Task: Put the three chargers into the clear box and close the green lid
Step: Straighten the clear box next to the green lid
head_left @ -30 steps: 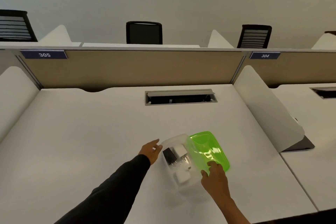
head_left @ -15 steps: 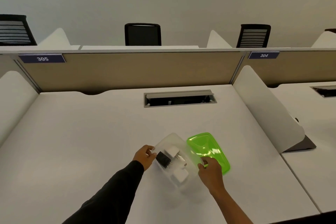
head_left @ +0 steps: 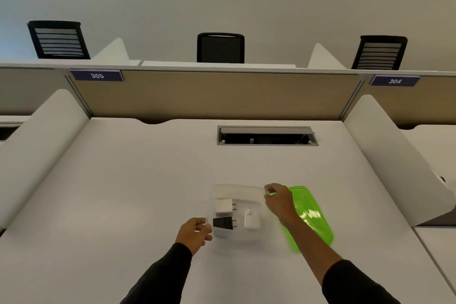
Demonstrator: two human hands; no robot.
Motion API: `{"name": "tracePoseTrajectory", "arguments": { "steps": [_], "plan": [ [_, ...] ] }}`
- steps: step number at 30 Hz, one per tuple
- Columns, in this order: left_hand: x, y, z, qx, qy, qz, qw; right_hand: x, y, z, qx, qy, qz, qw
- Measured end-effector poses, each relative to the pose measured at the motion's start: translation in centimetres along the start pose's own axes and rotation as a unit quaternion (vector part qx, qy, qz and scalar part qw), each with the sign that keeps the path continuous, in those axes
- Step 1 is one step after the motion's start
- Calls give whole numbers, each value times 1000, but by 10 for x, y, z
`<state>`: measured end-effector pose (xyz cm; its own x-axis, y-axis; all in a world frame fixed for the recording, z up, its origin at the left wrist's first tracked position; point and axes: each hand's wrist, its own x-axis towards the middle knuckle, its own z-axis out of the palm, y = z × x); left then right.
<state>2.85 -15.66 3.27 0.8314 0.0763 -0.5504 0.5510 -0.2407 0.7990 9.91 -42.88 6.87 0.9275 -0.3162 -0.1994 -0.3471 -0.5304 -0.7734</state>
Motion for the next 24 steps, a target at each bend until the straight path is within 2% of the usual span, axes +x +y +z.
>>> {"name": "tracePoseTrajectory", "arguments": {
  "steps": [9,16,19,24],
  "plan": [
    [-7,-4,3,-9,4,-10,1000,7,-5,5,11,-15,1,1000],
    [1,-7,-1,48,38,1,998,6,8,-10,28,-11,-11,999],
    [6,-4,-1,63,50,14,997,0,29,-26,-8,-12,-36,999],
    [15,3,-3,74,64,37,994,-18,78,-57,-113,-64,-73,989]
  ]
}}
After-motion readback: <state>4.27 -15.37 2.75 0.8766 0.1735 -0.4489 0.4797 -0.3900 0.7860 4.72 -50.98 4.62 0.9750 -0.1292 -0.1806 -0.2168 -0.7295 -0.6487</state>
